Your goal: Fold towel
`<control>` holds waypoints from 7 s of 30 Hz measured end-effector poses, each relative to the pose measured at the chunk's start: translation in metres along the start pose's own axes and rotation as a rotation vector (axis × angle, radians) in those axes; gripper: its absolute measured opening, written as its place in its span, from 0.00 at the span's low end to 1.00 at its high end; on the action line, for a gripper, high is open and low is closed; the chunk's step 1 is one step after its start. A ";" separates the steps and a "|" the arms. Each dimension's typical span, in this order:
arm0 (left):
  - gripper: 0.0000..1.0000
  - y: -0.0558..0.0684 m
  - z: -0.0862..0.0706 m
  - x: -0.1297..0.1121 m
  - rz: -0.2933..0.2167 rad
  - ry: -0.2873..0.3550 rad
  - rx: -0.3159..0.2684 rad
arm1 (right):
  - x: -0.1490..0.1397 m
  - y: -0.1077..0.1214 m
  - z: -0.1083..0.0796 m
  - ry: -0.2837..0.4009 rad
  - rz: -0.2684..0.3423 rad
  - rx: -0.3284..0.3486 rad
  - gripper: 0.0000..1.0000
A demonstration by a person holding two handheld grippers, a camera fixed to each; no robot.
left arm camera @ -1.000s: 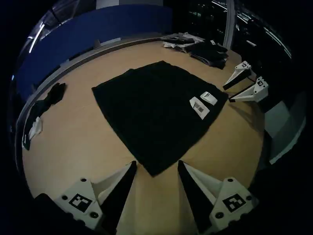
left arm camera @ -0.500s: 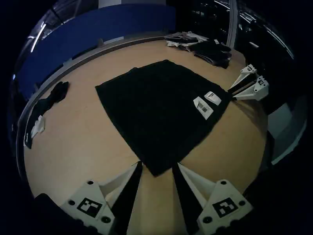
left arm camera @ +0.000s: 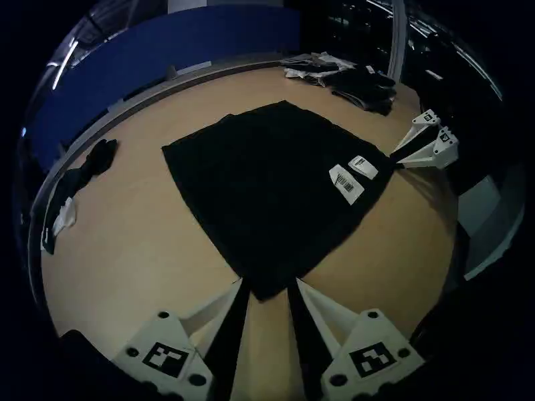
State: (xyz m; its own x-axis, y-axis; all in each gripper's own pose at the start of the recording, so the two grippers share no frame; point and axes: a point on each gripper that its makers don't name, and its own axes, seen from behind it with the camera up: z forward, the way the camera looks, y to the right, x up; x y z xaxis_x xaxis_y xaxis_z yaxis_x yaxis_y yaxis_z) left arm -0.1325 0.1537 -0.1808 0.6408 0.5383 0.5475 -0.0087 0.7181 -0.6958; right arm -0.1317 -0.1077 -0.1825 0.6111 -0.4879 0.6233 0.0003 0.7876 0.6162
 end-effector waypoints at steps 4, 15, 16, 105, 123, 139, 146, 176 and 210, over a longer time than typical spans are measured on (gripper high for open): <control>0.34 -0.001 0.000 0.000 -0.003 -0.004 0.002 | 0.000 0.000 -0.001 -0.005 0.000 0.001 0.13; 0.12 -0.004 0.001 0.001 0.001 -0.012 0.008 | 0.002 -0.001 -0.001 -0.017 0.013 0.010 0.10; 0.12 -0.004 0.001 0.001 -0.001 -0.012 0.007 | 0.002 -0.001 -0.002 -0.018 0.014 0.010 0.10; 0.11 -0.018 -0.079 0.086 -0.308 -0.045 0.035 | 0.105 0.024 -0.087 0.092 0.078 -0.066 0.09; 0.11 -0.050 -0.038 0.098 -0.397 -0.084 0.054 | 0.123 0.056 -0.043 0.068 0.130 -0.077 0.09; 0.12 -0.073 -0.003 0.099 -0.343 -0.148 0.095 | 0.124 0.074 -0.009 0.028 0.157 -0.105 0.09; 0.12 -0.077 0.010 0.096 -0.331 -0.172 0.096 | 0.120 0.081 0.002 0.005 0.170 -0.109 0.09; 0.23 -0.096 0.045 0.095 -0.286 -0.214 0.104 | 0.122 0.101 0.033 -0.031 0.160 -0.139 0.15; 0.79 -0.129 0.055 0.092 -0.313 -0.232 0.184 | 0.124 0.136 0.054 -0.078 0.112 -0.239 0.64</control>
State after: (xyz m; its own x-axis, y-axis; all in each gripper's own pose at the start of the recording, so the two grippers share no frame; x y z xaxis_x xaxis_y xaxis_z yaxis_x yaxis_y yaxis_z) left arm -0.1143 0.1347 -0.0147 0.4449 0.3516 0.8237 0.0086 0.9180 -0.3965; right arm -0.0980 -0.0818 0.0044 0.5553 -0.4131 0.7218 0.1288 0.9002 0.4161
